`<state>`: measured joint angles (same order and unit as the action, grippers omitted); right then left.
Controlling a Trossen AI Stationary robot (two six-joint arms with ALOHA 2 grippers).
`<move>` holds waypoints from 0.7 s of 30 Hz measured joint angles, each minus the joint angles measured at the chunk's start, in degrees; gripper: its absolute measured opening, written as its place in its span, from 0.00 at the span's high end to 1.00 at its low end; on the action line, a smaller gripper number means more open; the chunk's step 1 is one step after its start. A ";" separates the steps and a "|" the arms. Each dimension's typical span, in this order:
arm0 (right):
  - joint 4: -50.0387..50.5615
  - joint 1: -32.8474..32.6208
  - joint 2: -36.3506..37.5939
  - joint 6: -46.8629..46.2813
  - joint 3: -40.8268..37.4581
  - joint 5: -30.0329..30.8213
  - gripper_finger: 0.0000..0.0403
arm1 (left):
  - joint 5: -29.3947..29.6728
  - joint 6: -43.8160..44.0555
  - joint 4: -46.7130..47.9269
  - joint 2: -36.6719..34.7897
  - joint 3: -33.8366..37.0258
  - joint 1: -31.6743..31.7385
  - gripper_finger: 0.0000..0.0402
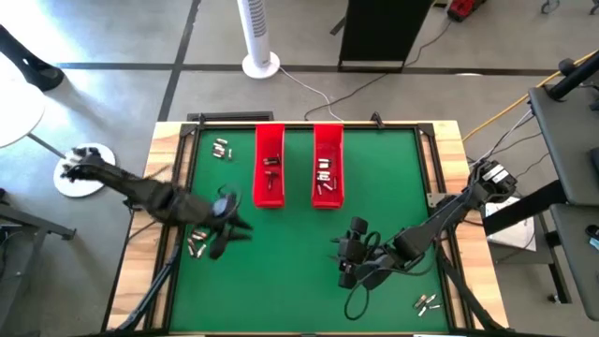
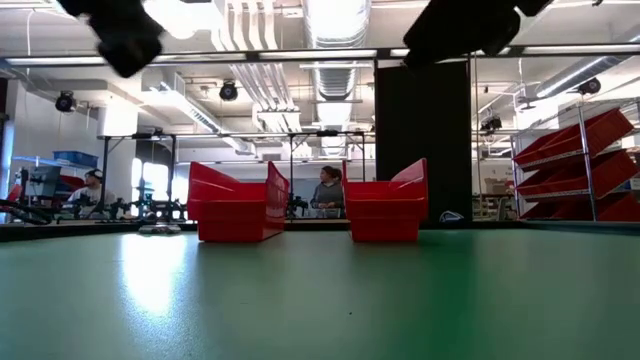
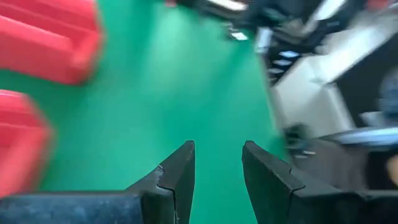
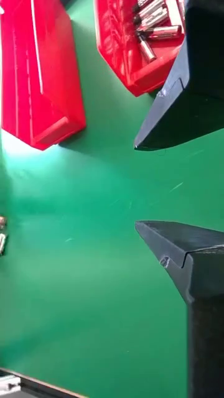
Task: Sort batteries
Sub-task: Put the black battery into the left red bin
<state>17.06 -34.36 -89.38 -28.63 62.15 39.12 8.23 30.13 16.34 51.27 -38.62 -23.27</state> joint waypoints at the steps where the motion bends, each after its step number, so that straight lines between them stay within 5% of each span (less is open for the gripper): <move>1: 0.04 -0.26 0.00 0.24 0.00 -0.06 0.53 | 1.92 1.91 -3.30 0.06 1.68 -3.47 0.72; 6: 0.65 -2.54 -0.01 0.18 0.17 -3.56 0.53 | 16.60 3.29 -21.56 3.83 6.37 -16.84 0.72; 10: 0.66 -6.67 -0.11 0.18 3.62 -4.36 0.53 | 25.58 -7.82 -38.09 9.94 6.66 -24.34 0.72; 15: 0.50 -13.29 -0.09 -1.79 8.87 0.05 0.57 | 24.38 -22.74 -58.82 19.57 5.04 -28.20 0.72; 21: 0.59 -21.14 -0.70 -15.28 10.38 1.03 0.59 | 22.75 -29.75 -64.25 32.58 -2.04 -27.41 0.72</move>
<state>17.65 -55.50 -90.09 -43.91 72.53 40.15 30.98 0.38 -47.92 83.86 -40.67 -50.67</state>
